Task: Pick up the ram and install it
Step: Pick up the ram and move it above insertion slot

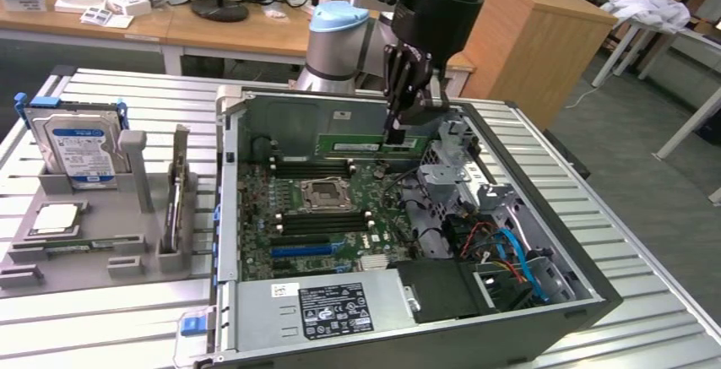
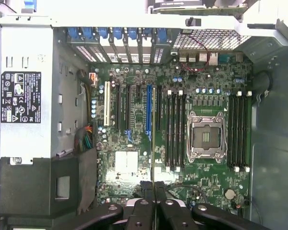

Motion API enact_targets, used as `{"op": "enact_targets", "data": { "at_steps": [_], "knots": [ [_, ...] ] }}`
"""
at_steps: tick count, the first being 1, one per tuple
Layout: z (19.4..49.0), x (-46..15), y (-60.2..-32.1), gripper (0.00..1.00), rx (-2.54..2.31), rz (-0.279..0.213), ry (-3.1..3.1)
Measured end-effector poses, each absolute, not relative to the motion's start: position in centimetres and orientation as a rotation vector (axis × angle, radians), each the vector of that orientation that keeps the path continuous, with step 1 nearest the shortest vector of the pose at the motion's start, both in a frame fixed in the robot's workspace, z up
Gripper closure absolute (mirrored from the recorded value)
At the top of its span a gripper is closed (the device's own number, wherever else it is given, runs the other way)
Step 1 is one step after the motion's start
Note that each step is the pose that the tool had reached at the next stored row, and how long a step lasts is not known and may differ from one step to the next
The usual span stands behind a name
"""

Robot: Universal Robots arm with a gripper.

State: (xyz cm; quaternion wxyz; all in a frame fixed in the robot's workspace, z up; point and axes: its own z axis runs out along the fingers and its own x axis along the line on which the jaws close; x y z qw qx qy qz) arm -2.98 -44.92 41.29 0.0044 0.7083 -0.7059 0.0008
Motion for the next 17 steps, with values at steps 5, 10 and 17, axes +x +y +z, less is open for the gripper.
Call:
{"op": "enact_targets", "data": {
  "at_steps": [5, 10, 17],
  "knots": [
    [41.3, -3.3, -44.9, 0.88, 2.219, 0.002, -2.211],
    [41.3, -4.9, -44.9, 0.88, 2.219, 0.002, -2.211],
    [41.3, -4.9, -44.9, 0.88, 2.219, 0.003, -2.211]
  ]
}}
